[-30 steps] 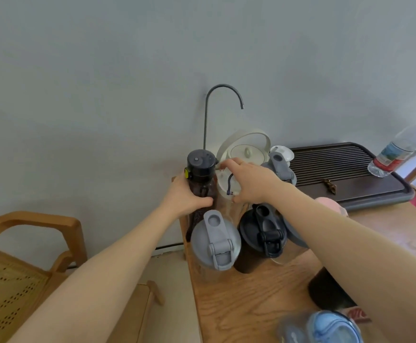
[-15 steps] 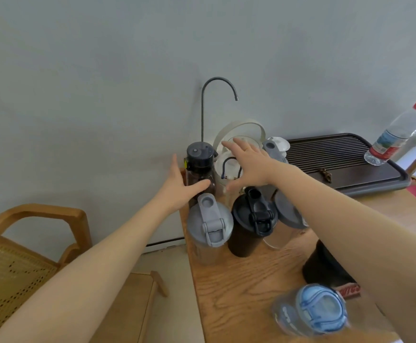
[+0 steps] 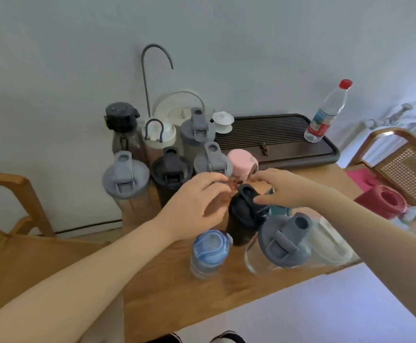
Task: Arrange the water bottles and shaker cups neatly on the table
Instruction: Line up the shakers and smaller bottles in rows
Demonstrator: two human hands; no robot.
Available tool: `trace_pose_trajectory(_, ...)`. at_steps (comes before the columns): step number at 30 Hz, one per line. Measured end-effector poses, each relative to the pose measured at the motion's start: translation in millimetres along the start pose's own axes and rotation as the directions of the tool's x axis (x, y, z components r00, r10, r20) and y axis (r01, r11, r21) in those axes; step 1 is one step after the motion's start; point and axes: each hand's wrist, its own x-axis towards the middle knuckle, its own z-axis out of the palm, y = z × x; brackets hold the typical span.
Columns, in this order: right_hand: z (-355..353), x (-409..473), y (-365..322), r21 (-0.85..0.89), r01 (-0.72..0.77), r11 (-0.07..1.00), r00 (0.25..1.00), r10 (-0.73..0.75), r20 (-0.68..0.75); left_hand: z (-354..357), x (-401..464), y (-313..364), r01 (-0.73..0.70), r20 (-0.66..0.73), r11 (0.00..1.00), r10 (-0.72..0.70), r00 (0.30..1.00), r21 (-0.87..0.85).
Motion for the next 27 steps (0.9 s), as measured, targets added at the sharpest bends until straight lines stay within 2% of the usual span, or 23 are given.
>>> trace_pose_trajectory(2, 16.5, -6.1, 11.7, 0.029, 0.014, 0.999, 0.996, -0.016, 0.085, 13.8, -5.5, 14.3, 0.123, 0.155, 0.992, -0.124, 0.980, 0.015)
trace_pose_trajectory(3, 20.7, -5.9, 13.8, 0.053, 0.023, 0.998, 0.995, -0.028, 0.100, 19.1, -9.5, 19.5, 0.197, 0.244, 0.977, -0.211, 0.947, 0.078)
trace_pose_trajectory(4, 23.2, -3.8, 13.8, 0.076, 0.032, 0.997, 0.994, -0.040, 0.106, 23.8, -14.0, 23.9, 0.264, 0.326, 0.950, -0.306, 0.894, 0.169)
trace_pose_trajectory(6, 25.5, 1.9, 8.0, 0.090, 0.058, 0.994, 0.991, -0.068, 0.113, 30.8, -23.4, 33.4, 0.360, 0.397, 0.888, -0.452, 0.799, 0.286)
trace_pose_trajectory(9, 25.1, 12.3, -3.4, 0.028, 0.077, 0.997, 0.989, -0.080, 0.128, 37.0, -34.8, 44.5, 0.420, 0.357, 0.838, -0.532, 0.768, 0.348)
trace_pose_trajectory(13, 23.3, 16.6, -25.1, -0.021, 0.108, 0.994, 0.977, -0.102, 0.187, 32.9, -48.8, 57.3, 0.549, 0.191, 0.741, -0.647, 0.739, 0.387)
trace_pose_trajectory(17, 34.1, 14.6, -51.4, -0.035, 0.229, 0.973, 0.954, -0.217, 0.207, 18.5, -57.9, 62.8, 0.627, 0.093, 0.651, -0.722, 0.685, 0.427)
trace_pose_trajectory(21, 41.8, 1.2, -55.7, -0.197, 0.287, 0.938, 0.950, -0.252, 0.183, 22.0, -60.9, 64.6, 0.693, 0.094, 0.634, -0.757, 0.646, 0.343)
trace_pose_trajectory(25, 23.2, -32.1, -23.1, -0.188, 0.307, 0.933, 0.951, -0.296, 0.087, 33.6, -52.8, 70.2, 0.693, 0.133, 0.635, -0.763, 0.633, 0.341)
trace_pose_trajectory(27, 18.7, -52.7, -0.2, -0.227, 0.349, 0.909, 0.936, -0.351, 0.033, 37.0, -46.4, 72.1, 0.666, 0.135, 0.645, -0.748, 0.650, 0.374)
